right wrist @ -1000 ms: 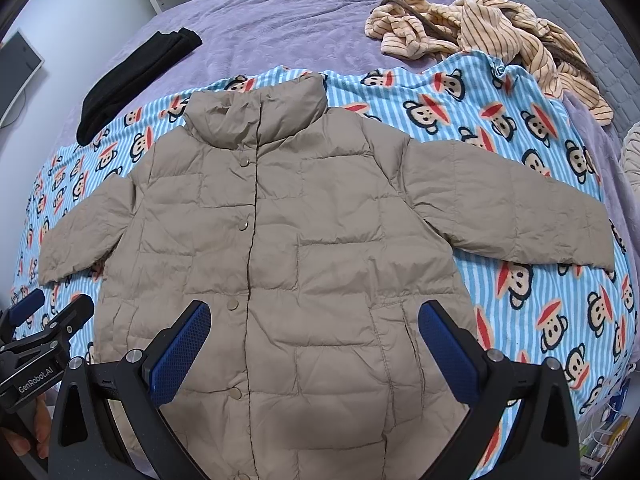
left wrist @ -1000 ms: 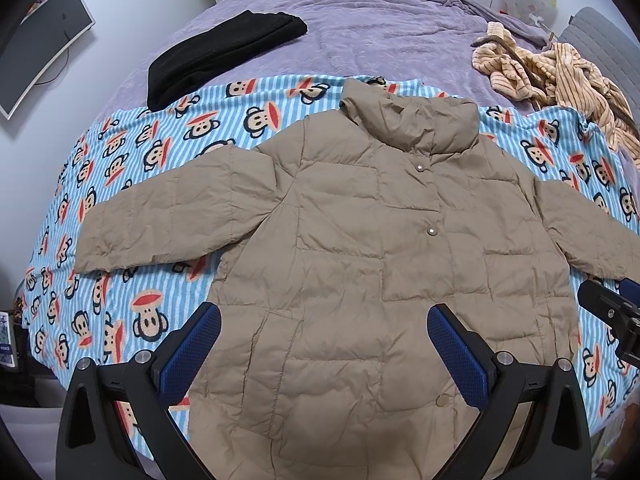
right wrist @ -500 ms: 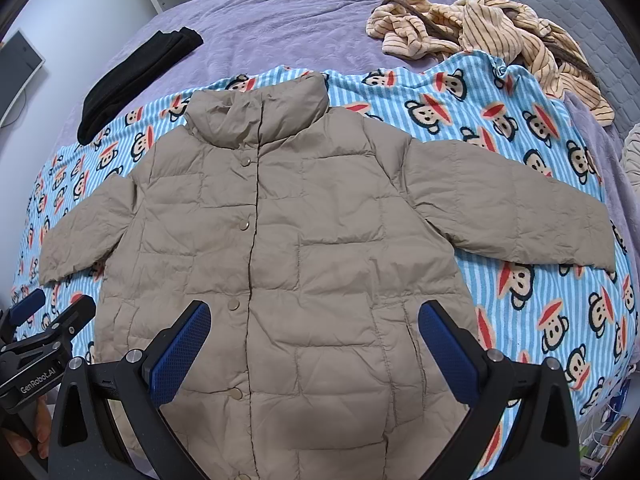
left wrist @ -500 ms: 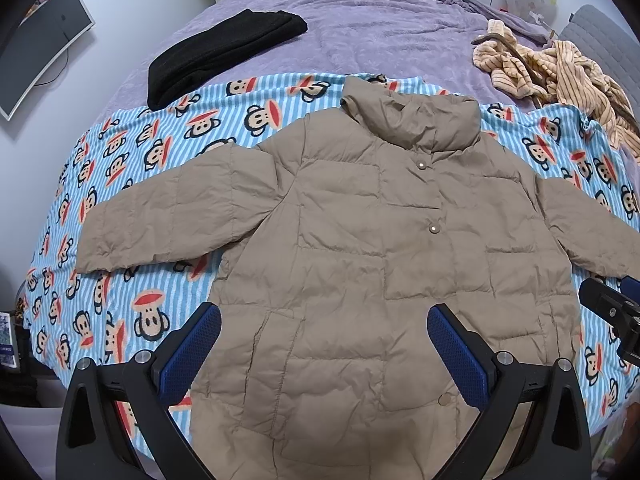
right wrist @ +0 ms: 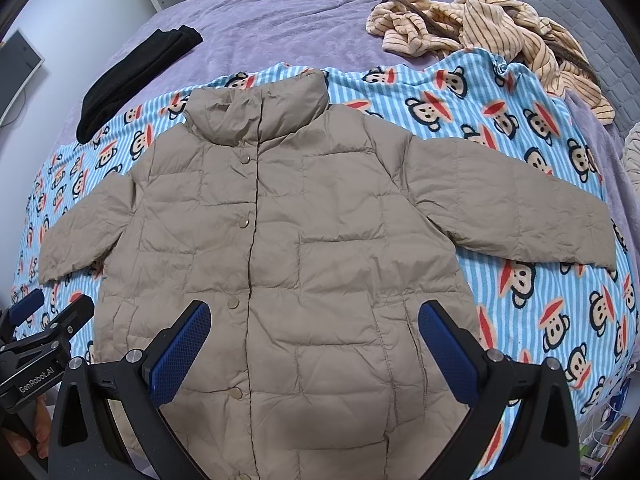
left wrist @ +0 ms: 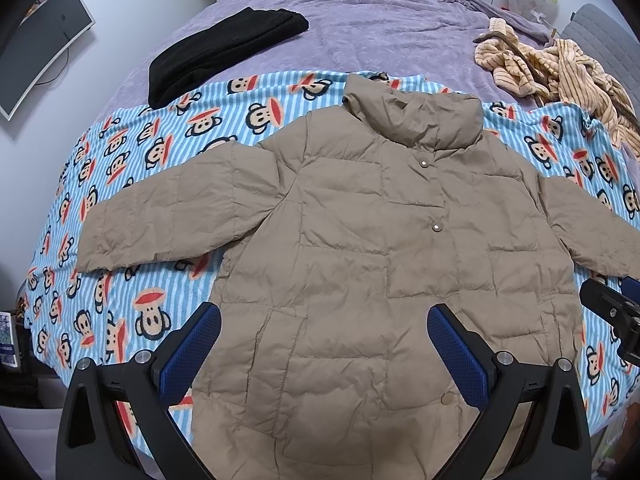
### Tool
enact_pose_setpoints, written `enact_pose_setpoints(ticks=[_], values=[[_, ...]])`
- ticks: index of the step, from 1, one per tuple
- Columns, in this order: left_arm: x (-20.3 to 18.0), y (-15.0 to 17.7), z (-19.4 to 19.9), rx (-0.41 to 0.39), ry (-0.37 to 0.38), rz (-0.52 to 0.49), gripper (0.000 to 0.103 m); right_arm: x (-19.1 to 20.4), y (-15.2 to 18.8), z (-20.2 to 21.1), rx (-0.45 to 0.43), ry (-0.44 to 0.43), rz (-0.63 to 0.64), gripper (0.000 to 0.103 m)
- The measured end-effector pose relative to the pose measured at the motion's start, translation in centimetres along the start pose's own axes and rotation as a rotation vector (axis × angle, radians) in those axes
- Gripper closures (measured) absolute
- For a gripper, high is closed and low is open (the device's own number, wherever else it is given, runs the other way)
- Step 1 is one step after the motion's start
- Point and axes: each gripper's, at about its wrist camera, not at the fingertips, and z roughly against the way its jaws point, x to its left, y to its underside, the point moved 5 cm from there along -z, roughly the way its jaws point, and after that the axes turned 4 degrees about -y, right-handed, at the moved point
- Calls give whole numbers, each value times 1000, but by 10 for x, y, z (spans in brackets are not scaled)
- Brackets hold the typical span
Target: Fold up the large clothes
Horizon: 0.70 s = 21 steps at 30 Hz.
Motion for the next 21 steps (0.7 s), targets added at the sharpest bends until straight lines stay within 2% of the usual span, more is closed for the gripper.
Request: enact_pose_setpoints(ticks=[21], values=[[0, 0, -1, 2, 0, -1, 0, 1, -1, -2, 1, 0, 2, 0]])
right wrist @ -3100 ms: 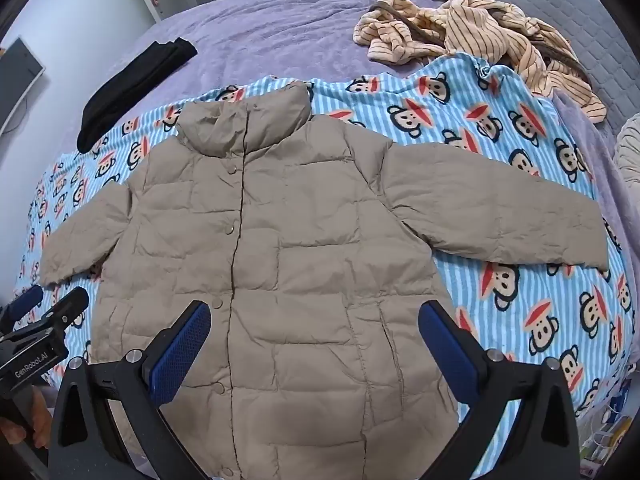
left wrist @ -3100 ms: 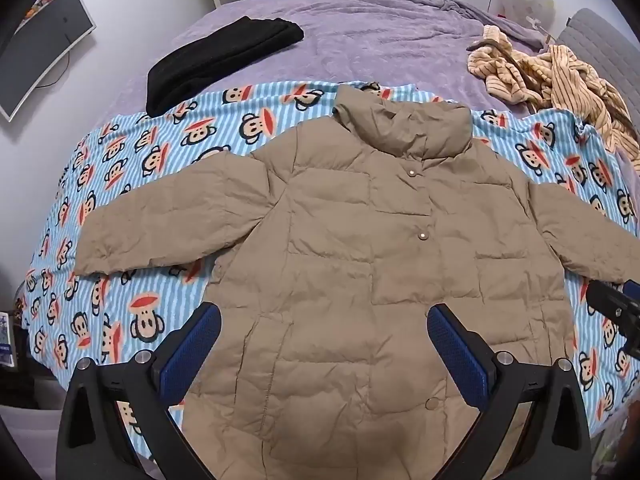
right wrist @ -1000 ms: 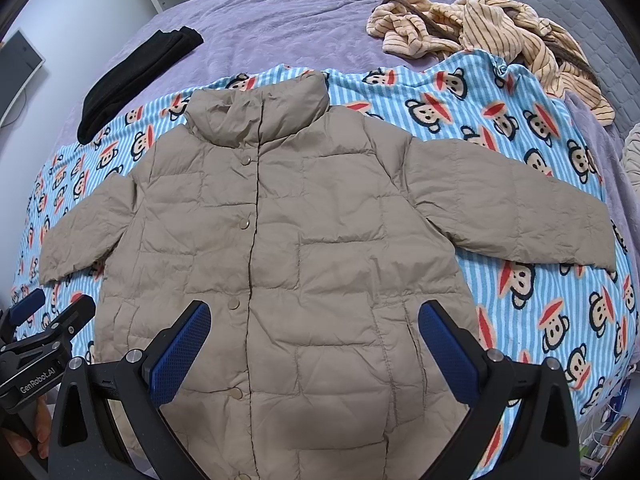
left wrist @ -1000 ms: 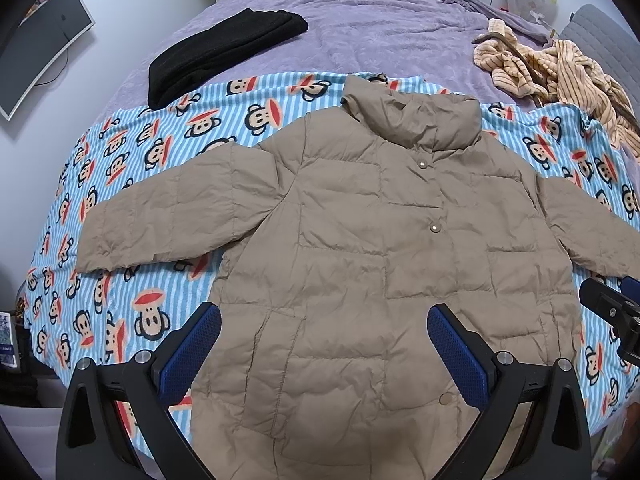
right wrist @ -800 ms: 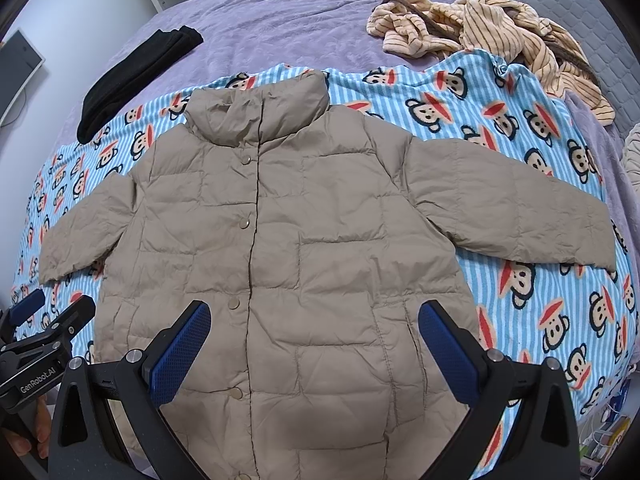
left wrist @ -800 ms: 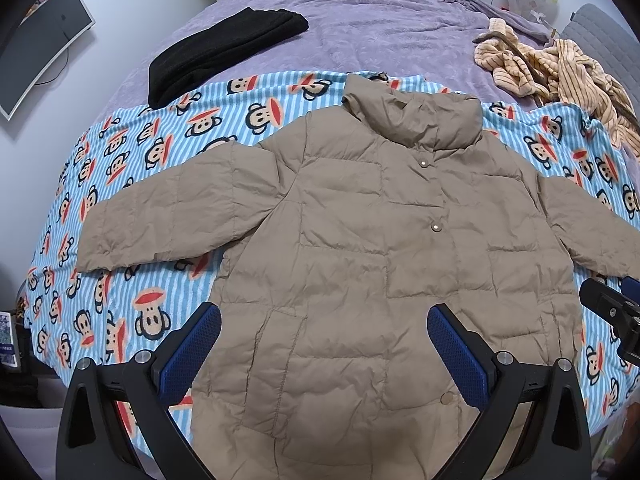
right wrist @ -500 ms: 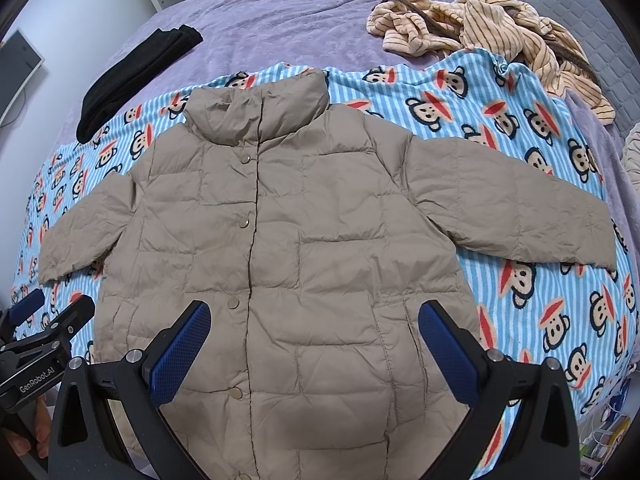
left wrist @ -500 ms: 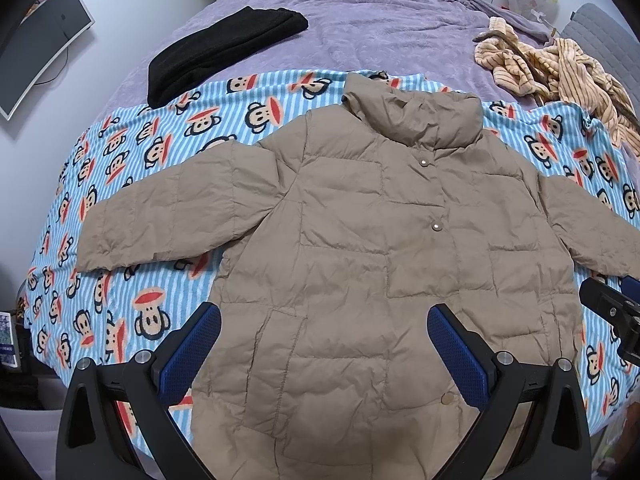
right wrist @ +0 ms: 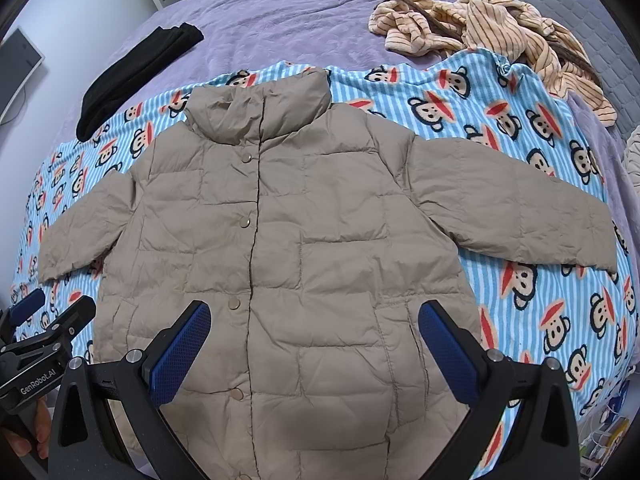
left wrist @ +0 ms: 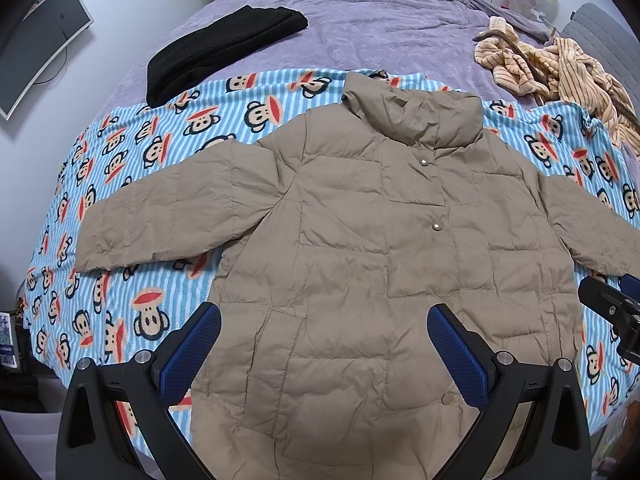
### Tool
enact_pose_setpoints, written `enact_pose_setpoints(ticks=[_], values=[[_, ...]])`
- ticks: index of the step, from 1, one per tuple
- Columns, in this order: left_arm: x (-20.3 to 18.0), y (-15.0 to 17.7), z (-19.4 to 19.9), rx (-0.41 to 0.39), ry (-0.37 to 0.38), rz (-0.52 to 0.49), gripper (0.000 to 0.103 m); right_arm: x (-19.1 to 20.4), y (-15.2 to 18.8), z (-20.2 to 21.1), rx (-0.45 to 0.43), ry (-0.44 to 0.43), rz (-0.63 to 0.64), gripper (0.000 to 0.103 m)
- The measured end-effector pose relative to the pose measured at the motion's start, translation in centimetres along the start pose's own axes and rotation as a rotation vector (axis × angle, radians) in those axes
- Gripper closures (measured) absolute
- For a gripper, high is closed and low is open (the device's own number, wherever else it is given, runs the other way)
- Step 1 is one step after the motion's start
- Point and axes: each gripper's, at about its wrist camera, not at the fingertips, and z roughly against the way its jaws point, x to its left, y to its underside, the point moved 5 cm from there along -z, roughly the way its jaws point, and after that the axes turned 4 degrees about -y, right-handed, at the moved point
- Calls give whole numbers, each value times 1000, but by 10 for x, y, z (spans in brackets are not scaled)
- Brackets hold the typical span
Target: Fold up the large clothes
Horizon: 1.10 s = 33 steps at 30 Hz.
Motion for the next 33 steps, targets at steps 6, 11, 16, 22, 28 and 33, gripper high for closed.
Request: enact_pose_setpoints(ticks=[6, 11, 16, 22, 28, 33], values=[[0, 0, 0, 1, 0, 1, 0, 0, 0, 0, 2, 0, -1, 0], [2, 2, -4, 4, 4, 3, 0, 1, -1, 0, 2, 1, -1, 0], [5, 4, -8, 16, 7, 9, 0, 1, 1, -2, 6, 2, -3, 0], [13, 8, -14, 36, 13, 27, 0, 4, 10, -6, 18, 6, -1, 0], [26, 12, -23, 54, 20, 55, 0, 14, 6, -14, 41, 12, 7, 0], [38, 18, -36, 78, 39, 90, 0, 25, 7, -21, 59, 3, 7, 0]])
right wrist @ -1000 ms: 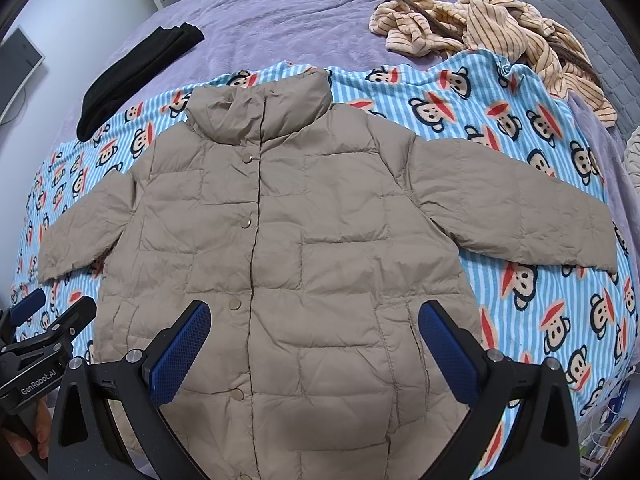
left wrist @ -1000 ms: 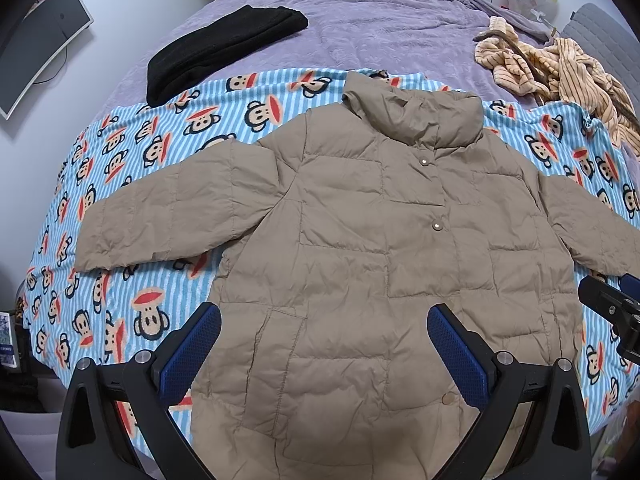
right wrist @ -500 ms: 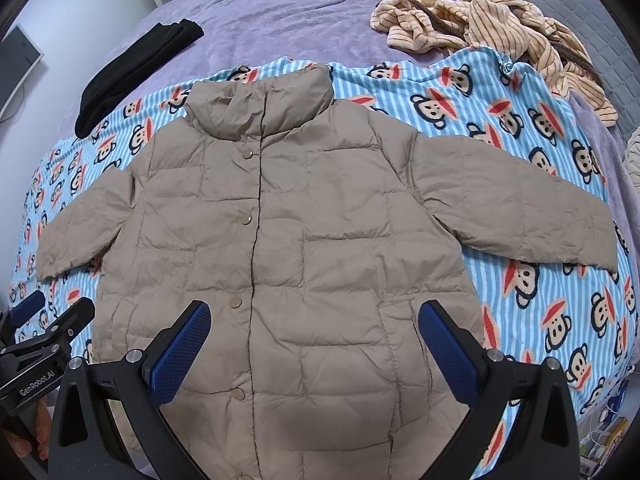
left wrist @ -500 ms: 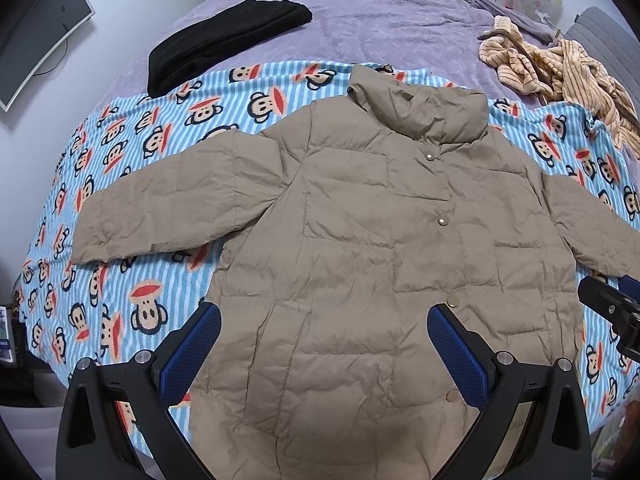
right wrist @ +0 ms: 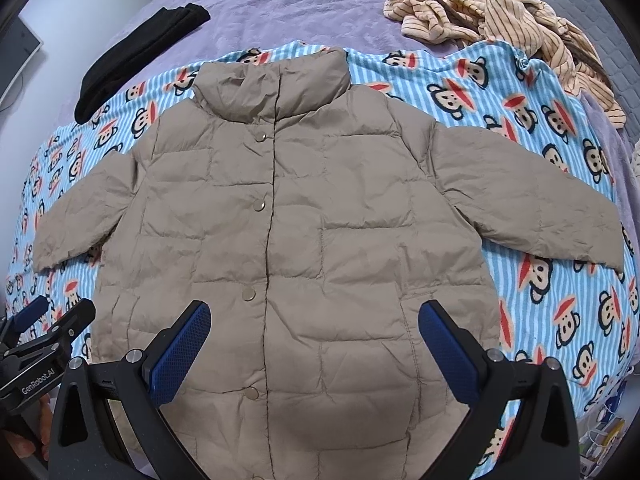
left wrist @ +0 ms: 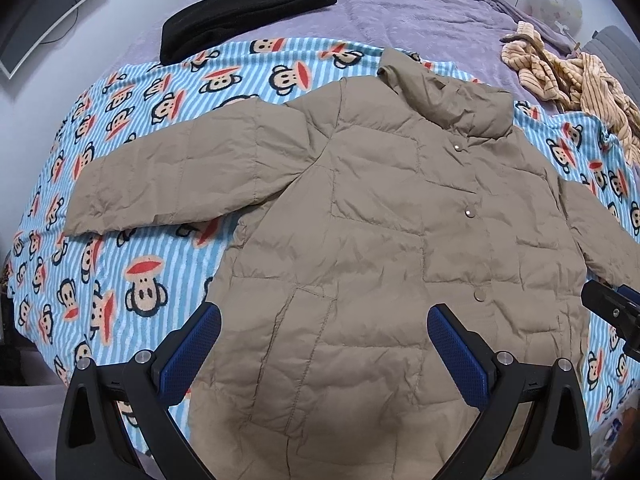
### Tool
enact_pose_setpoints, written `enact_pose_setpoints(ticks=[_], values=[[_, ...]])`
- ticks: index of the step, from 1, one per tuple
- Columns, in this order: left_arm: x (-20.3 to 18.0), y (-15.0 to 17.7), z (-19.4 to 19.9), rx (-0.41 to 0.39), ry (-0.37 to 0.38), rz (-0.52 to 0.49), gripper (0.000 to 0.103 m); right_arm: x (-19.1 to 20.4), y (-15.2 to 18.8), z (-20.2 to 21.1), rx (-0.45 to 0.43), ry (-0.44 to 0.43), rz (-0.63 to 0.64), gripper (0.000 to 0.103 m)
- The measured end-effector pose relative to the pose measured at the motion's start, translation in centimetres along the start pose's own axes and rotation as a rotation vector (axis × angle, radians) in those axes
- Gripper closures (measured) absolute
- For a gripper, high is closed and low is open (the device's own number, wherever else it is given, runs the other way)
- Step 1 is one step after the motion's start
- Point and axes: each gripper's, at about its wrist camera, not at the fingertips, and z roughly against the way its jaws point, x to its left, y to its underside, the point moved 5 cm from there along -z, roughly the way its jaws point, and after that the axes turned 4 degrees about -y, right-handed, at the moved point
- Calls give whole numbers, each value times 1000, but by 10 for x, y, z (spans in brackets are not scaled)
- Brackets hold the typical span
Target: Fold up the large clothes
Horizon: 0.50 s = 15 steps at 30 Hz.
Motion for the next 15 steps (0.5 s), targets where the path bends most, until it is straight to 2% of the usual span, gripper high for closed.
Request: enact_pose_setpoints(ticks=[6, 8, 11, 15], values=[[37, -4, -28, 12, 128, 135, 0, 19, -1, -6, -48, -79, -14, 0], [61, -9, -39, -11, 144, 198, 0, 28, 0, -14, -25, -113, -16, 0], [110, -19, -60, -59, 148, 305, 0, 43, 3, -34, 24, -146, -13, 0], [187, -28, -101, -99, 188, 503, 0, 67, 8, -67, 98, -212, -9, 0]])
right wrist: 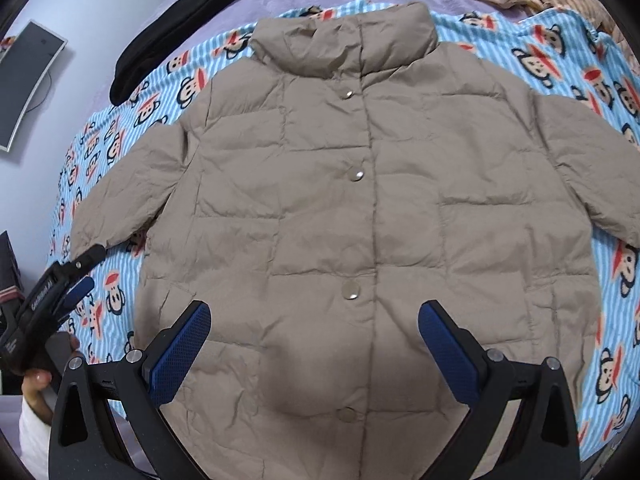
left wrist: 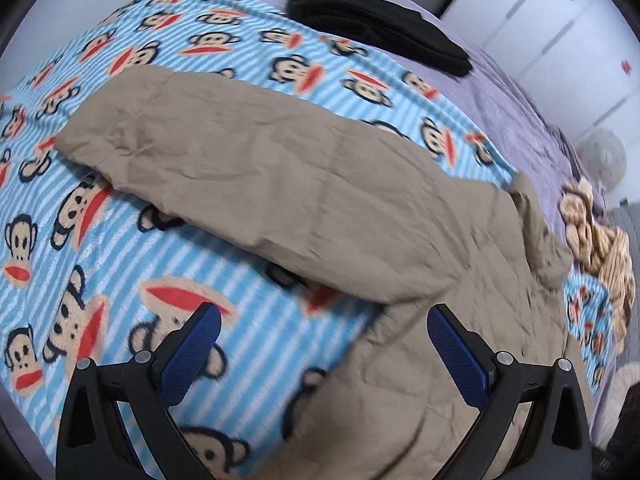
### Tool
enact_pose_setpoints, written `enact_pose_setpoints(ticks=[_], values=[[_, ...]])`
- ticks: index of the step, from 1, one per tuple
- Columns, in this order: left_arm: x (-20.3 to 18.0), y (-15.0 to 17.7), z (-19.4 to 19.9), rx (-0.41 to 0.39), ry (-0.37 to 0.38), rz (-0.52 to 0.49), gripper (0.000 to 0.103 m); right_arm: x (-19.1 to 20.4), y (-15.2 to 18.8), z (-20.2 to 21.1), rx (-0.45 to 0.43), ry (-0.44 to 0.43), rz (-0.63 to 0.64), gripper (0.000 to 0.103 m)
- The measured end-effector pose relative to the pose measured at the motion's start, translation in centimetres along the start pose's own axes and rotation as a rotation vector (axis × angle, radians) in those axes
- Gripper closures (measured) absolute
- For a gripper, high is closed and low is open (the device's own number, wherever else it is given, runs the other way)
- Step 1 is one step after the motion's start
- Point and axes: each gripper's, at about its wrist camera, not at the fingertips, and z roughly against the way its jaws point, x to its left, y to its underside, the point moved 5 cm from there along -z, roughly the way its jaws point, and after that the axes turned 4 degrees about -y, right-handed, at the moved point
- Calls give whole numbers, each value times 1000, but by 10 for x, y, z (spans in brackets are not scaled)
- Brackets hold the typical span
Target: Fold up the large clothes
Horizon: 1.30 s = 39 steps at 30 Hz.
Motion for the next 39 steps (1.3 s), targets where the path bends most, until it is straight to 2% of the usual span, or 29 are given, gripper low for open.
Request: enact_pose_setpoints(ticks=[4, 7, 9, 13, 14, 15, 16, 17, 18, 19, 20, 23, 26, 29, 33, 36, 39], values=[[70, -35, -35, -17, 36, 204, 0, 25, -6, -31, 0, -35, 42, 0], [103, -55, -56, -34, 74, 310, 0, 49, -17, -52, -8, -78, 80, 0], [113, -69, -63, -53, 100, 352, 0, 66, -26, -65, -24, -105, 106, 0], [112, -96, -70, -99, 109, 375, 1, 101, -53, -74, -76, -175, 128, 1], [111, -101, -72, -102, 111, 384, 4, 110, -60, -75, -93, -190, 129, 6], [109, -105, -74, -110, 110, 390, 19, 118, -67, -78, -103, -207, 129, 12], [108, -108, -76, -112, 102, 390, 32, 125, -73, -81, -101, -231, 126, 34], [107, -111, -79, -104, 100, 382, 58, 131, -79, -87, -93, -255, 118, 71], [105, -114, -81, -98, 122, 373, 82, 136, -86, -93, -80, -280, 102, 86], [103, -116, -81, -100, 179, 366, 92, 141, -92, -100, -74, -306, 82, 93], [102, -117, -76, -107, 200, 359, 94, 145, -97, -101, -79, -329, 76, 93], [84, -123, -47, -190, 126, 214, 94, 163, -105, -114, -100, -365, 104, 93], [47, -128, -10, -266, 132, 57, 94, 173, -103, -138, -63, -394, 115, 93], [-5, -127, 24, -313, 210, -78, 94, 172, -97, -169, -13, -378, 92, 94], [-93, -107, 50, -311, 345, -240, 94, 162, -96, -189, 19, -407, 29, 98], [-163, -80, 53, -267, 437, -355, 94, 159, -97, -179, 53, -446, 27, 98], [-229, -42, 46, -210, 483, -471, 94, 132, -96, -147, 26, -477, -6, 98]])
